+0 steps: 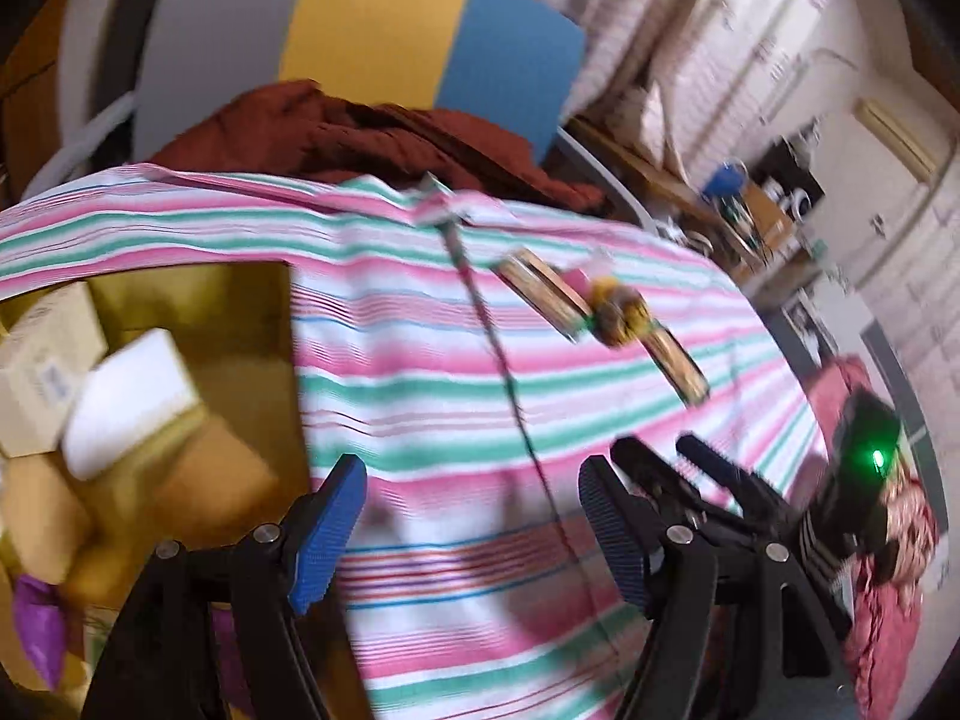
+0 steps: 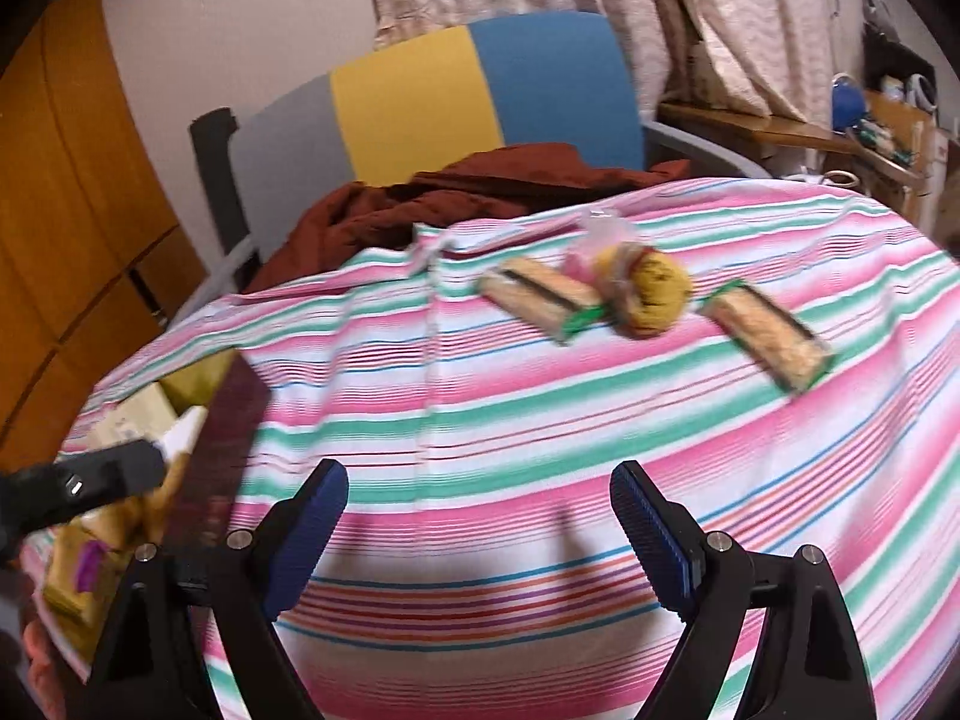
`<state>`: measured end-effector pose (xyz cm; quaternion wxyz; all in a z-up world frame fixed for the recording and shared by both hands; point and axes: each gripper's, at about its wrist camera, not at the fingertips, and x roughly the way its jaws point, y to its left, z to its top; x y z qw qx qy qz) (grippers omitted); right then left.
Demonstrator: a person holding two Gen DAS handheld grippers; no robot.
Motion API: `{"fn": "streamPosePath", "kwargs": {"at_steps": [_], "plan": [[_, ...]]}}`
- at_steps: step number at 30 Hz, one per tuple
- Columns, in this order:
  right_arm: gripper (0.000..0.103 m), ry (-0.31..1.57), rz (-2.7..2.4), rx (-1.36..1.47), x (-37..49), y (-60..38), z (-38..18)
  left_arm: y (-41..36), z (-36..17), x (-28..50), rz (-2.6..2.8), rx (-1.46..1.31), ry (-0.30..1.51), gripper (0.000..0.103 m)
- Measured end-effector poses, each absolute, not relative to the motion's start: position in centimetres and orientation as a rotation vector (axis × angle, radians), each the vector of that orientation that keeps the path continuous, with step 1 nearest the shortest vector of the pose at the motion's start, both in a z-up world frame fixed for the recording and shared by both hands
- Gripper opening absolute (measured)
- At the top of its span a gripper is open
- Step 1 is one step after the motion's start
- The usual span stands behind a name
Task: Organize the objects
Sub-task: 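Move both tools back toward the remaining snack bars and plush toy, then grasp a wrapped cracker bar with the left tool while the right grasps another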
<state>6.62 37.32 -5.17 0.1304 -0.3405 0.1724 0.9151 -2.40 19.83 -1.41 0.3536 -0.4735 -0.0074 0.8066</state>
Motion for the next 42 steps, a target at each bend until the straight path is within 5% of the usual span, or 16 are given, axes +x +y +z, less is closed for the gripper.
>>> {"fn": "streamPosePath", "kwargs": {"at_steps": [19,28,30,42], "plan": [[0.086,0.299,2.417,-0.997,4.3,54.6,-7.0,25.4,-4.6,0.3,1.967,-1.308,0.105,0.075],[0.063,0.34,2.387,-1.127,1.3,57.2,-9.5,27.7,-5.0,-1.5,1.985,-1.329,0.141,0.075],[0.05,0.326,2.391,-1.109,1.6,57.0,-9.4,28.7,-5.0,-2.4,1.998,-1.33,0.145,0.075],[0.05,0.304,2.373,-1.06,2.6,55.5,-9.6,37.2,-6.5,-9.4,2.058,-1.438,0.06,0.075]]}}
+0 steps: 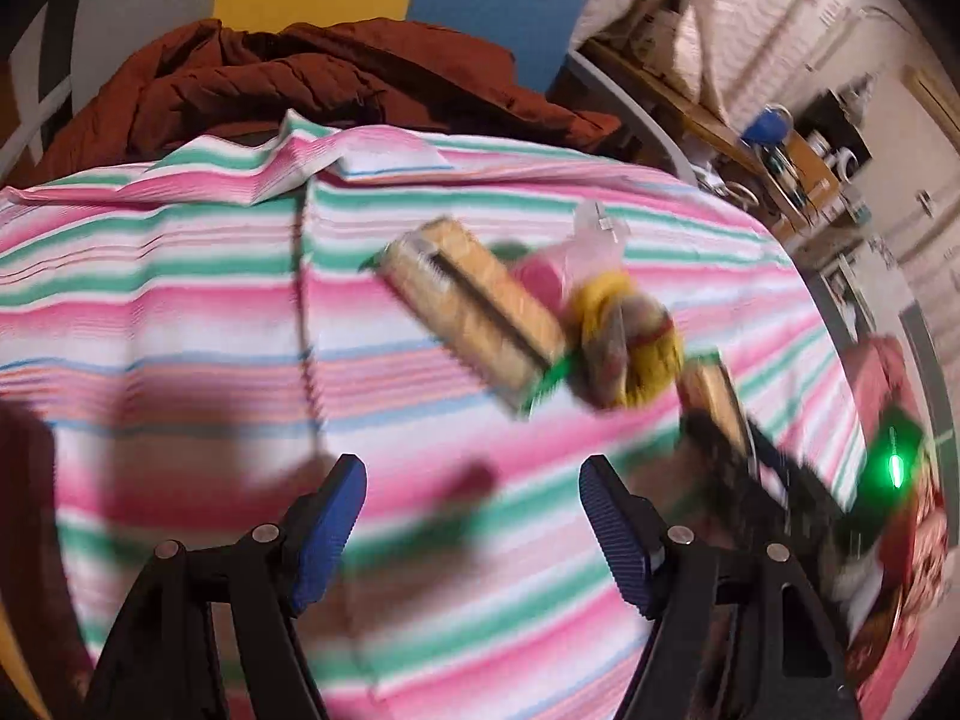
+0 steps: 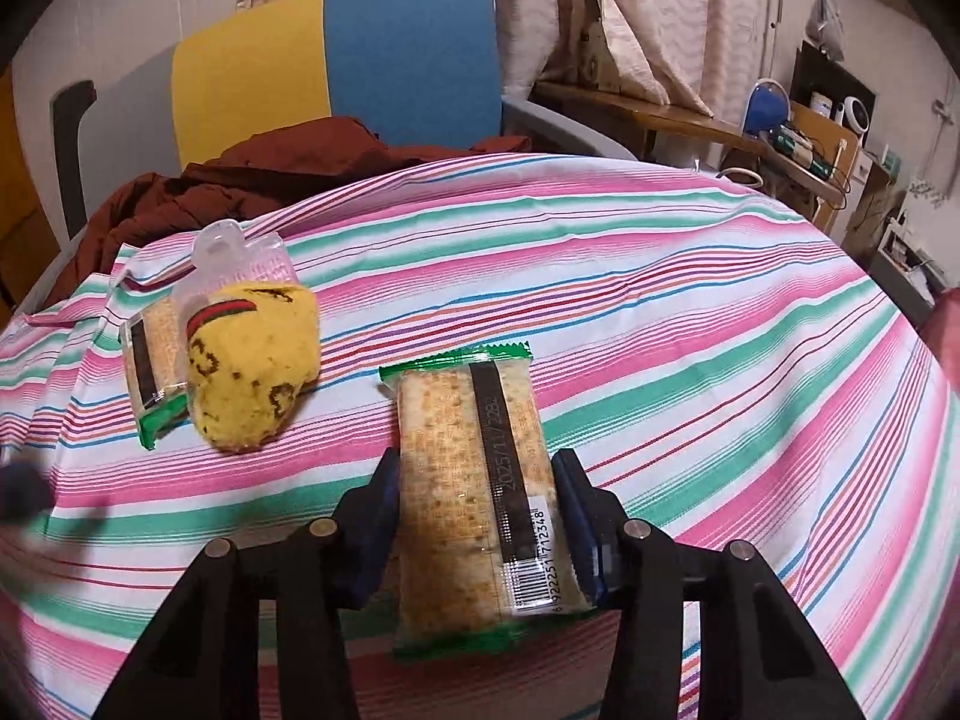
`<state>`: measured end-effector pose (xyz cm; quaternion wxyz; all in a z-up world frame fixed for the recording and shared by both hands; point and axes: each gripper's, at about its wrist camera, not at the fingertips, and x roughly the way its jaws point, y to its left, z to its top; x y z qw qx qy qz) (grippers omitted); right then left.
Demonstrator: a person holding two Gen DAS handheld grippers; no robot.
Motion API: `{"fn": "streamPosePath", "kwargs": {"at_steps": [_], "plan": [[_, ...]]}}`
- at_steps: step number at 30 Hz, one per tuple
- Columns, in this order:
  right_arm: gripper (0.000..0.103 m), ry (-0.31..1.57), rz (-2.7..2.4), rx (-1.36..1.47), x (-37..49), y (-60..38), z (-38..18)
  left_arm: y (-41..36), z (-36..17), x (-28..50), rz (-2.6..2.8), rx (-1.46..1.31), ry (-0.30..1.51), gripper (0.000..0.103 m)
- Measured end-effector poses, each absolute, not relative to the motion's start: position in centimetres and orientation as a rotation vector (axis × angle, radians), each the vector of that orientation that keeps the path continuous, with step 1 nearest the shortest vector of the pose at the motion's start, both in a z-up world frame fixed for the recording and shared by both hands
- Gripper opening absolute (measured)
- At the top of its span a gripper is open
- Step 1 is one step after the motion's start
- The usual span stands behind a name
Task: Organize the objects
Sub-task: 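Grasp a wrapped cracker bar with the left tool while the right grasps another, then carry both cracker bars over the gold tray with both tools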
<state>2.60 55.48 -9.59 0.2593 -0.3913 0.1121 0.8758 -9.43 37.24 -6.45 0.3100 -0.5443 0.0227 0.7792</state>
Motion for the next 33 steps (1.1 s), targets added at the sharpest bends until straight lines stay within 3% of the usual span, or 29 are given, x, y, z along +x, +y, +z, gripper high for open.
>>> {"fn": "streamPosePath", "kwargs": {"at_steps": [7,9,16,20,22,25,33], "plan": [[0.05,0.309,2.376,-1.033,2.9,55.5,-9.6,42.2,-8.0,-13.7,2.114,-1.515,0.076,0.075],[0.05,0.308,2.376,-1.03,2.8,55.6,-9.6,43.1,-8.4,-14.4,2.117,-1.531,0.077,0.08],[0.05,0.306,2.38,-1.018,2.8,55.6,-9.7,45.4,-9.0,-14.6,2.152,-1.402,0.294,0.083],[0.05,0.301,2.378,-1.015,2.7,55.5,-9.8,44.9,-9.4,-12.4,2.156,-1.258,0.457,0.079],[0.05,0.301,2.378,-1.015,2.8,55.5,-9.8,43.7,-9.4,-11.6,2.168,-1.199,0.476,0.064],[0.05,0.297,2.377,-1.015,2.8,55.5,-9.7,41.4,-9.1,-10.7,2.173,-1.135,0.465,0.051],[0.05,0.277,2.37,-1.016,2.6,55.4,-9.7,37.7,-8.4,-9.9,2.2,-1.088,0.353,0.054]]}}
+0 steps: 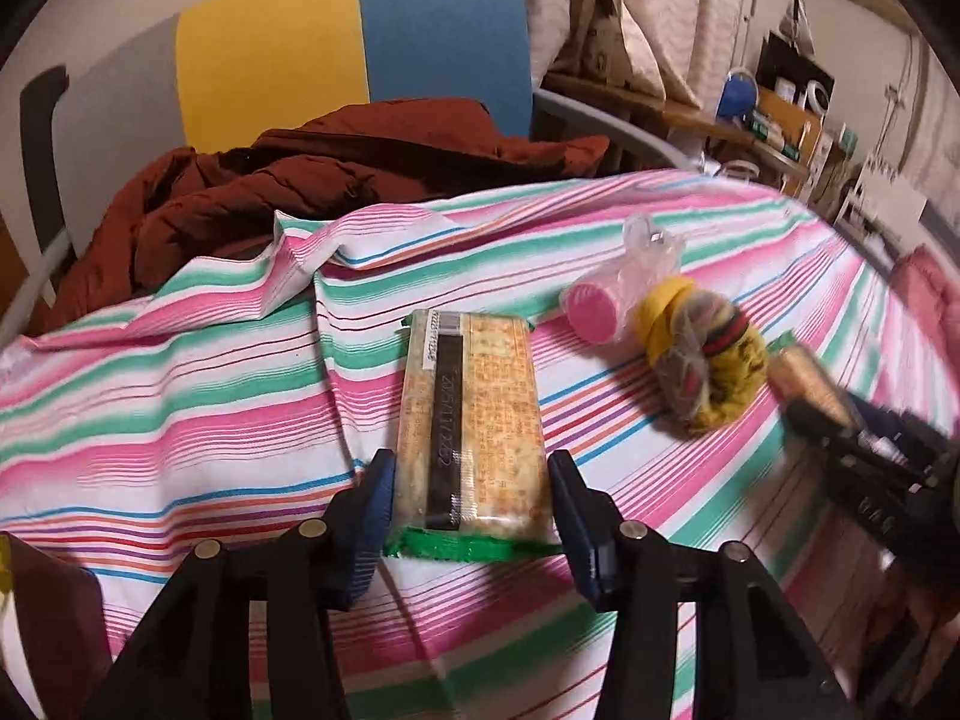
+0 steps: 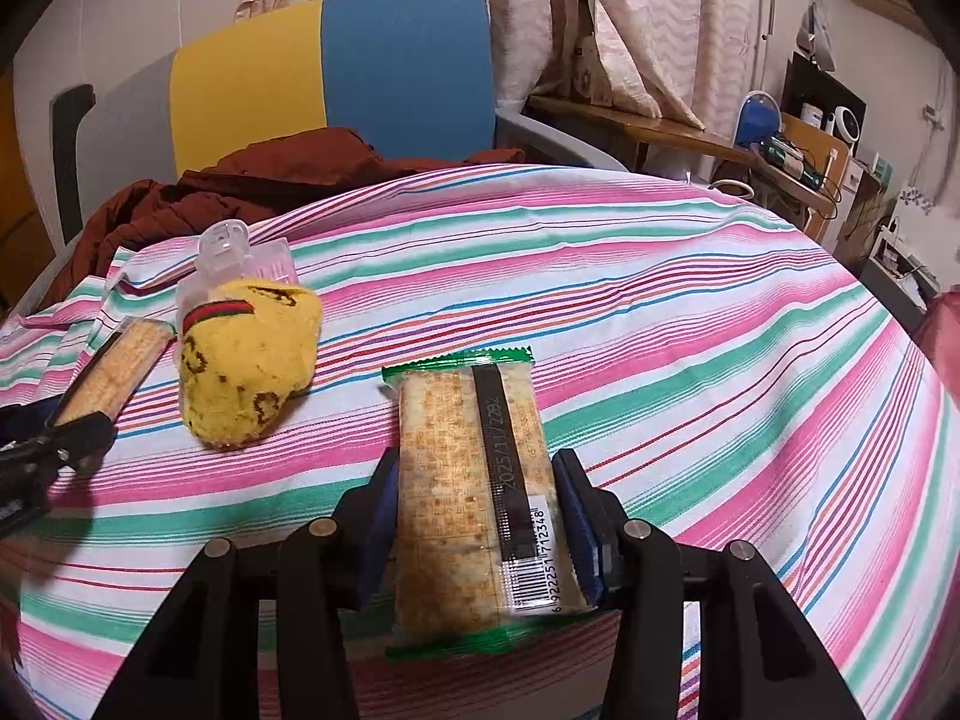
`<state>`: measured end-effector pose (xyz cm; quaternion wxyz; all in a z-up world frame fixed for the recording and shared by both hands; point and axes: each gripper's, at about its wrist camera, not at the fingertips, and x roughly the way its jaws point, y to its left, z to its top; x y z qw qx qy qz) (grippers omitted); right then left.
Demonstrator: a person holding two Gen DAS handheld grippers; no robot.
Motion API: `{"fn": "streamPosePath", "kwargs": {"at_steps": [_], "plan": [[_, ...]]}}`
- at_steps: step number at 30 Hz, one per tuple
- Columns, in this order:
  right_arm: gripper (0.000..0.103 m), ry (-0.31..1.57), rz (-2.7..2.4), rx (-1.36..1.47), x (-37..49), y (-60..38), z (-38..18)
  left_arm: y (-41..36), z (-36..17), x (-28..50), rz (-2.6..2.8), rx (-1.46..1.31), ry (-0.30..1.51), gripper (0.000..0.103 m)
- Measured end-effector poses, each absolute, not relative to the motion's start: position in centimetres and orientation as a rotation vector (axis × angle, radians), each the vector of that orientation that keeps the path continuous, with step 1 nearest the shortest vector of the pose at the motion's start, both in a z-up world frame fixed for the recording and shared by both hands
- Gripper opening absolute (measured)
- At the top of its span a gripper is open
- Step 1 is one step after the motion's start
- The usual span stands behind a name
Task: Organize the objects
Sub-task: 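Carry both cracker bars over the gold tray with both tools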
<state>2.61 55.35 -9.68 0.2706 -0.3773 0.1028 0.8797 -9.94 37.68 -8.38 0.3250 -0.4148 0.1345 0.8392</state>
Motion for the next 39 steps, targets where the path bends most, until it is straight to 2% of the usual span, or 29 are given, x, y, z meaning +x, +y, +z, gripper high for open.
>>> {"fn": "streamPosePath", "kwargs": {"at_steps": [7,11,15,25,39], "plan": [[0.05,0.261,2.364,-1.019,2.6,55.2,-9.7,39.6,-9.2,-10.8,2.213,-1.09,0.437,0.056],[0.05,0.247,2.36,-1.017,2.6,55.1,-9.7,39.3,-9.3,-10.8,2.212,-1.077,0.417,0.056],[0.048,0.222,2.356,-1.01,2.6,54.8,-9.6,38.7,-9.2,-10.1,2.224,-1.052,0.424,0.048],[0.047,0.135,2.385,-0.9,3.4,53.3,-8.1,36.6,-8.3,-6.2,2.266,-0.926,0.47,0.048],[0.047,0.088,2.467,-0.869,5.5,48.3,-6.9,32.6,-7.4,-2.3,2.281,-0.862,0.41,0.048]]}}
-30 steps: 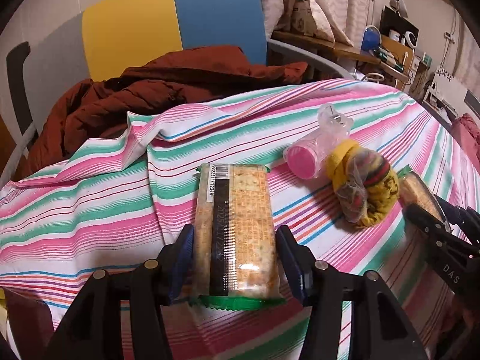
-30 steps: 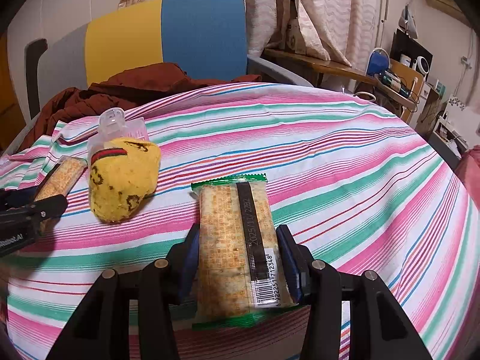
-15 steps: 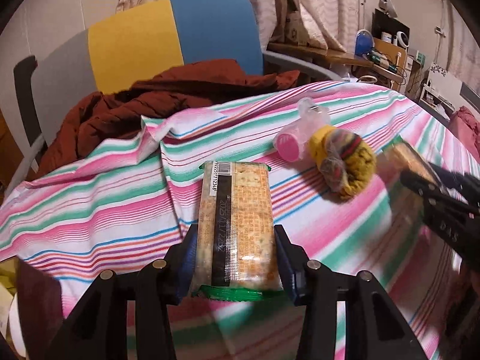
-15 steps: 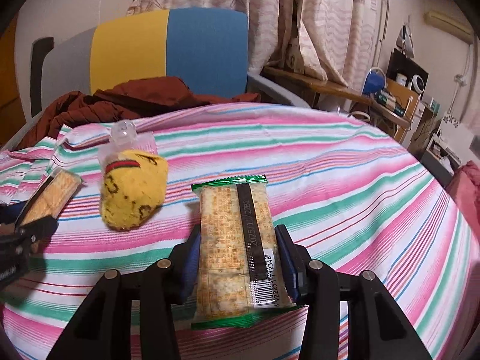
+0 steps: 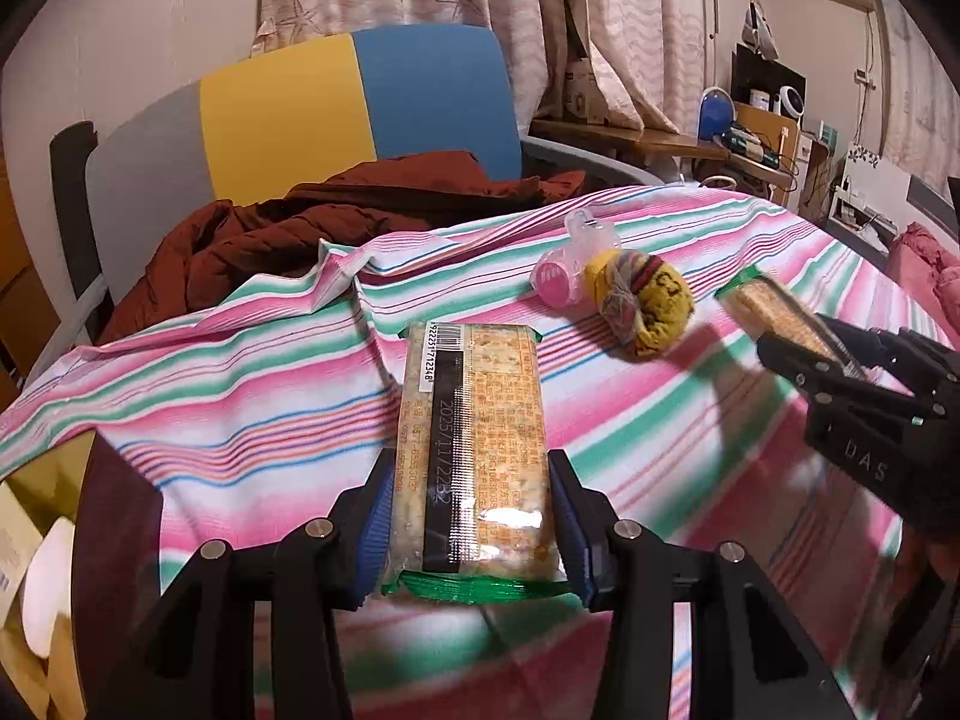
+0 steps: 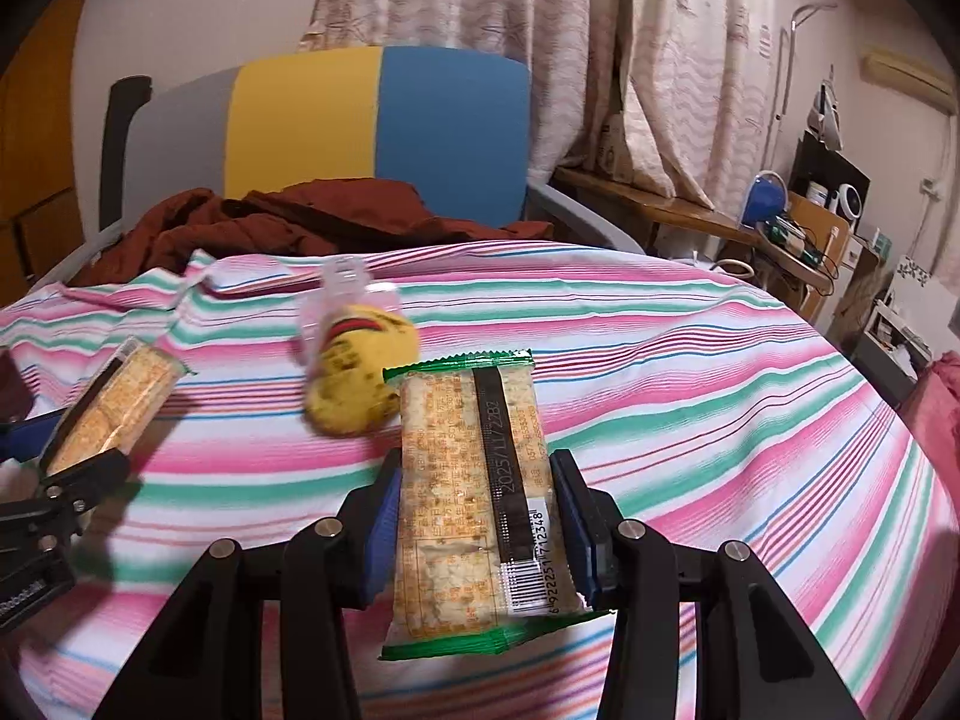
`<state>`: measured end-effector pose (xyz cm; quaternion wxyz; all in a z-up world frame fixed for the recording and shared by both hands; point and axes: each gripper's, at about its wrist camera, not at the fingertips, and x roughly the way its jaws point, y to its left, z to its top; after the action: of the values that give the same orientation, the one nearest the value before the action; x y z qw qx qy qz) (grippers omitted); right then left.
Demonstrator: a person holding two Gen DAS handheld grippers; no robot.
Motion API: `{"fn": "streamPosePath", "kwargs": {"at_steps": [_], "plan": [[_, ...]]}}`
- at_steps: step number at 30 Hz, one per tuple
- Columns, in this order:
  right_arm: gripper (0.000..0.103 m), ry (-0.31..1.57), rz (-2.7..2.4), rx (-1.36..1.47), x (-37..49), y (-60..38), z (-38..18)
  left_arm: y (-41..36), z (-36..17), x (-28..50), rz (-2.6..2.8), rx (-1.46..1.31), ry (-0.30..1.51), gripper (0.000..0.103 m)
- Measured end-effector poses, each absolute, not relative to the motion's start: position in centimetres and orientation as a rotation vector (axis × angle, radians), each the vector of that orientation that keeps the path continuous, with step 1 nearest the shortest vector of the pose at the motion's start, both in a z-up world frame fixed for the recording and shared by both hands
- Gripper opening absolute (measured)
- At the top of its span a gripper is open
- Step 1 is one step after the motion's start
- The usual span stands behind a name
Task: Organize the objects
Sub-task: 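Carry both cracker bars over the gold tray with both tools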
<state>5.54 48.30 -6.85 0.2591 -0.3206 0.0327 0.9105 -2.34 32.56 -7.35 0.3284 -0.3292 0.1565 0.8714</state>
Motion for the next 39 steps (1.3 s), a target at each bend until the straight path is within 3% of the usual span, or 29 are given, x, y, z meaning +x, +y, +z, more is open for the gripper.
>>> {"fn": "streamPosePath", "kwargs": {"at_steps": [8,19,39], "plan": [[0.047,0.184,2.554,-0.901,7.6,43.5,-6.4,30.3,-7.1,0.4,2.252,-0.827,0.395,0.048],[0.047,0.524,2.539,-0.95,9.7,40.3,-7.5,26.7,-5.4,3.8,2.179,-0.775,0.288,0.048],[0.047,0.504,2.819,-1.001,6.1,29.9,-2.8,12.3,-0.7,1.9,2.338,-0.812,0.018,0.048]]}}
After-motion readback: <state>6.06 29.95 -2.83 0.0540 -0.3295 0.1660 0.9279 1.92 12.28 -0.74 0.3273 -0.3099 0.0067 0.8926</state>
